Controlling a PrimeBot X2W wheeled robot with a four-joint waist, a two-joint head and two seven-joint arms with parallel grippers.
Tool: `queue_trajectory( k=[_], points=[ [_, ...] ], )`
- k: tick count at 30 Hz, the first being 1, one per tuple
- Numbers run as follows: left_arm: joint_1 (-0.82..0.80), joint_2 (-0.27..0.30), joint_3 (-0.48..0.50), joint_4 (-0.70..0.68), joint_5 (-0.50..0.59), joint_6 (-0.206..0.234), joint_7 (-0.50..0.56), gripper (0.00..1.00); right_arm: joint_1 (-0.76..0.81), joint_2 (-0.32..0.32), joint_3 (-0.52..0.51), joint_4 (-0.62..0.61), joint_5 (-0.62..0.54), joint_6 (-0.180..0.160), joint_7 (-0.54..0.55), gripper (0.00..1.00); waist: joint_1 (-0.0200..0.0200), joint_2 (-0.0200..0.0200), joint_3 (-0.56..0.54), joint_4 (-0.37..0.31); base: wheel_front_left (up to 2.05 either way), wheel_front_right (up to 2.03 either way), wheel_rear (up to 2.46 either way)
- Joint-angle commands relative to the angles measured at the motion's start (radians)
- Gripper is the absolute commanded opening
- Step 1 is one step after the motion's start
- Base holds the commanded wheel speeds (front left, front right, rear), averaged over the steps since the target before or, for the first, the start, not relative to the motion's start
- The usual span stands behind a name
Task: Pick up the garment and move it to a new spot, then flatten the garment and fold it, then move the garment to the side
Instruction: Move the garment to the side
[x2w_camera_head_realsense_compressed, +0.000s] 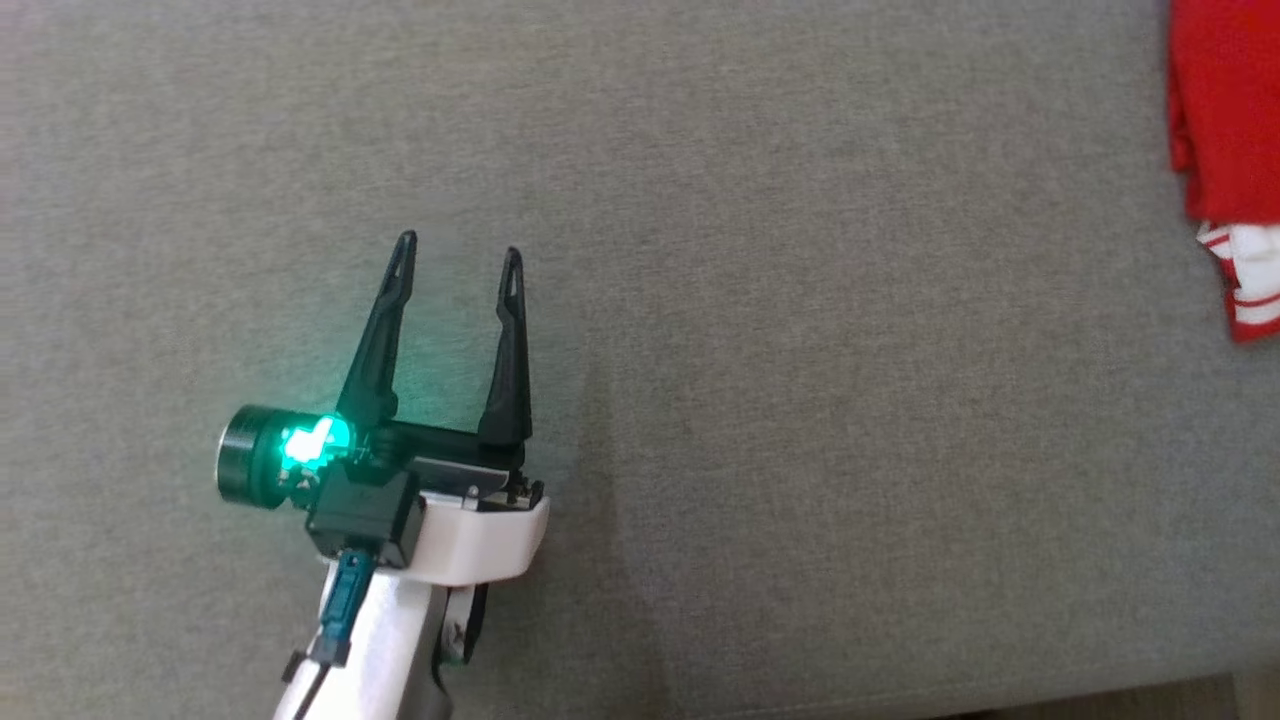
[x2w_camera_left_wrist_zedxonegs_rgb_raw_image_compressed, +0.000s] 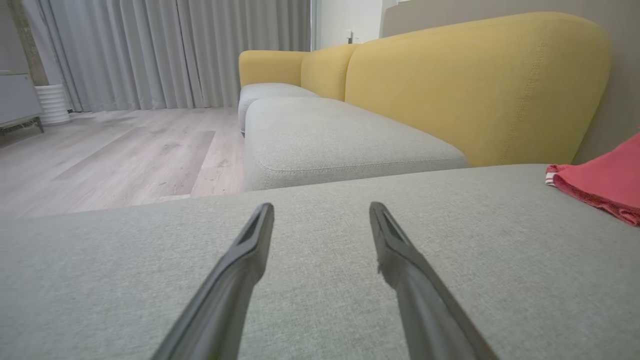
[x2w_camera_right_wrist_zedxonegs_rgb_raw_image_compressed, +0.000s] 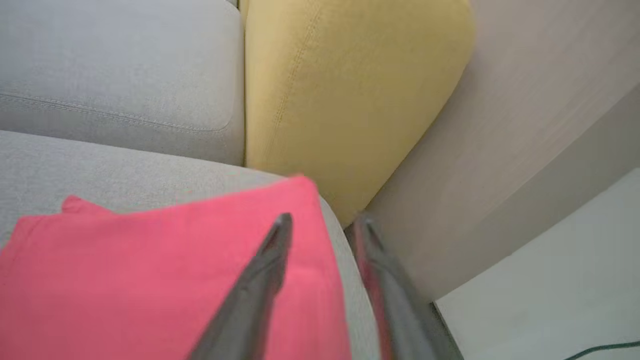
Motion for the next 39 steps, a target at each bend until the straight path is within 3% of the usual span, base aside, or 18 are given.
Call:
queue_trajectory(
  k=[1,6,11,17,21,30,39],
  points=[
    [-0.006,-0.002,0.028,-0.025,-0.003,0.007,-0.005,1.00,0.029,-0.028,-0.022,-0.044,-0.039,-0.001,0.000,1.00,-0.0002,0.0001,-0.017,0.011,0.00,0.00,0.00],
    [0.028,-0.002,0.028,0.018,-0.060,-0.001,-0.005,1.00,0.099,0.138,-0.016,-0.115,-0.139,-0.001,0.008,1.00,-0.0002,0.0001,-0.105,0.036,0.00,0.00,0.00],
    [0.072,-0.002,0.042,0.056,-0.132,0.001,-0.005,1.00,0.201,0.318,0.077,-0.141,-0.173,-0.001,-0.025,1.00,-0.0002,0.0001,-0.205,0.065,0.00,0.00,0.00],
    [0.125,-0.002,0.053,0.106,-0.182,-0.030,-0.005,1.00,0.303,0.488,0.232,-0.079,-0.152,-0.001,-0.172,1.00,-0.0002,0.0001,-0.323,0.098,0.00,0.00,0.00],
    [0.167,-0.002,0.078,0.113,-0.174,-0.038,-0.005,1.00,0.359,0.570,0.272,-0.036,-0.157,-0.001,-0.261,1.00,-0.0002,0.0001,-0.393,0.111,0.00,0.00,0.00],
    [0.275,-0.002,0.145,0.112,-0.148,-0.036,-0.005,1.00,0.550,0.683,0.232,-0.326,-0.200,-0.001,-0.271,1.00,-0.0002,0.0001,-0.497,0.109,0.00,0.00,0.00],
    [0.346,-0.002,0.179,0.066,-0.128,-0.056,-0.005,1.00,0.650,0.706,0.227,-0.379,-0.209,-0.001,-0.271,1.00,-0.0002,0.0001,-0.534,0.110,0.00,0.00,0.00]
  ],
)
